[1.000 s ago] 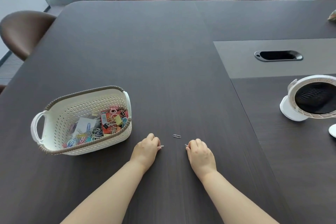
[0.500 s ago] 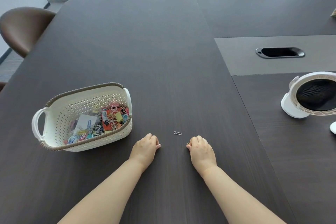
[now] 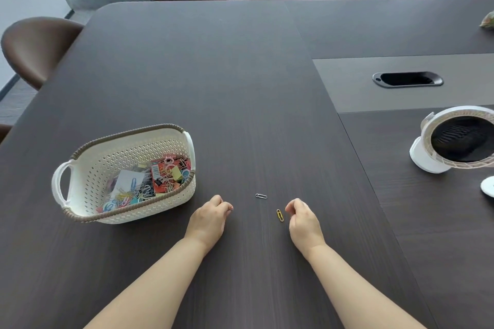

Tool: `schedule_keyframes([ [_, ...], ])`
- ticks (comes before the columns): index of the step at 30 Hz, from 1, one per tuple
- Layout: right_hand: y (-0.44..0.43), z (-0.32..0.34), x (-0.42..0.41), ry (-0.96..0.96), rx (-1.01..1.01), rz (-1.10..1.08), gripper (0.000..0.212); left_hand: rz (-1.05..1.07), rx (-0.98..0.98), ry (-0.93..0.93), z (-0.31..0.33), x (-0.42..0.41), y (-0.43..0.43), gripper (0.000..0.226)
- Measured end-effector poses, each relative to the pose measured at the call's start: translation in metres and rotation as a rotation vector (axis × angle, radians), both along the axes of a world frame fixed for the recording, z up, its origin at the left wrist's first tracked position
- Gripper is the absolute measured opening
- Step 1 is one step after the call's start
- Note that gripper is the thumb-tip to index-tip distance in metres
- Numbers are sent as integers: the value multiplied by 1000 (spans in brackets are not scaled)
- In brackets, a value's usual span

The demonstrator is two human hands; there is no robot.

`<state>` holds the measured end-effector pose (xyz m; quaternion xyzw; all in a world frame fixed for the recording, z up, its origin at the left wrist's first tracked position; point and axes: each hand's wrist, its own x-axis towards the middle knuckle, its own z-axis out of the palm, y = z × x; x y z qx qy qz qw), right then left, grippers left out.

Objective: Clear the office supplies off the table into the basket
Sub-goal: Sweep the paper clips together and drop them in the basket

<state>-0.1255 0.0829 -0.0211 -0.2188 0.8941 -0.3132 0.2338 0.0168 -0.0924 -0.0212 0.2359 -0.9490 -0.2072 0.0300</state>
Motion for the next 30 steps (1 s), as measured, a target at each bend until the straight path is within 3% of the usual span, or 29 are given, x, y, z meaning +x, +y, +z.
schedule_keyframes([
  [4, -2, 3, 5, 2, 131, 55, 13, 90, 90, -36, 1, -1, 3, 18],
  [7, -4, 3, 5, 122, 218, 73, 25, 111, 159, -94, 1, -3, 3, 20],
  [10, -7, 3, 5, 93, 214, 46, 19, 118, 205, -146, -2, -7, 3, 21],
  [15, -9, 6, -4, 51, 269, 59, 13, 70, 287, -80, -2, -26, 7, 35],
  [19, -6, 13, -10, 57, 349, 141, 12, 74, 306, -59, -1, -42, 14, 27],
  [22, 1, 11, -13, 22, 281, 169, 13, 94, 354, -74, -5, -52, 18, 23],
  [25, 10, 3, -20, -210, 15, 21, 4, 101, 396, -81, -6, -62, 21, 23],
  [27, 15, 3, -26, -358, -168, -91, 10, 69, 313, -133, -6, -68, 21, 30],
  [30, 19, 4, -34, -409, -264, -121, 23, 65, 129, -178, -6, -73, 21, 38],
])
